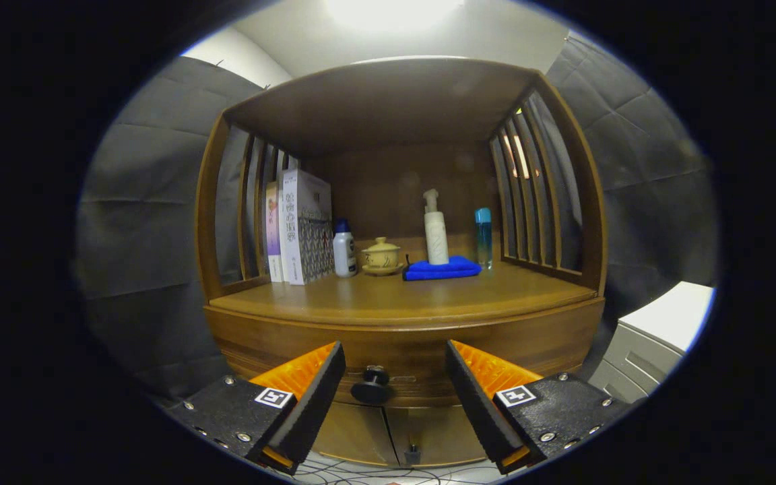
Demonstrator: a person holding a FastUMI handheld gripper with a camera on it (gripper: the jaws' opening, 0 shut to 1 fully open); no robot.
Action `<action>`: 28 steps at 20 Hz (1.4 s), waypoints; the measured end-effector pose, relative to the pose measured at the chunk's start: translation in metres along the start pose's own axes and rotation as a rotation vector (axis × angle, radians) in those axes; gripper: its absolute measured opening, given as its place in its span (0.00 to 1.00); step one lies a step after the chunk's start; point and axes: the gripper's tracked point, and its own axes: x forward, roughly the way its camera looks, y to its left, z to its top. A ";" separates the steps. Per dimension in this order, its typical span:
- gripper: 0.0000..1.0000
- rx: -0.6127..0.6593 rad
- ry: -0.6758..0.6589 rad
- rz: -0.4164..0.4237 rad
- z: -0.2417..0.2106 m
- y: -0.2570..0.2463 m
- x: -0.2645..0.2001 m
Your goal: Pull open the drawer, take out the items inside it, and place them on the countertop above the cabinet.
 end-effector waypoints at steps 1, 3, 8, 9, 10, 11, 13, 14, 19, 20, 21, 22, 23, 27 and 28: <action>0.94 -0.002 0.013 0.005 -0.005 0.003 0.006; 0.94 -0.009 0.032 0.011 -0.014 0.009 0.017; 0.93 -0.003 0.087 0.012 -0.039 0.017 0.028; 0.90 0.002 0.100 0.008 -0.044 0.019 0.032; 0.88 0.005 0.112 0.000 -0.046 0.018 0.031; 0.85 0.008 0.121 -0.003 -0.049 0.018 0.031; 0.75 0.012 0.139 -0.010 -0.055 0.019 0.034; 0.70 0.017 0.146 -0.007 -0.057 0.021 0.035; 0.46 0.048 0.173 -0.015 -0.060 0.026 0.036; 0.43 0.046 0.179 -0.016 -0.059 0.026 0.036; 0.39 0.038 0.181 -0.016 -0.060 0.026 0.036; 0.35 0.031 0.182 -0.018 -0.059 0.025 0.034; 0.33 0.024 0.179 -0.020 -0.060 0.025 0.033; 0.32 0.003 0.170 -0.022 -0.061 0.027 0.015; 0.32 0.003 0.169 -0.019 -0.061 0.028 0.010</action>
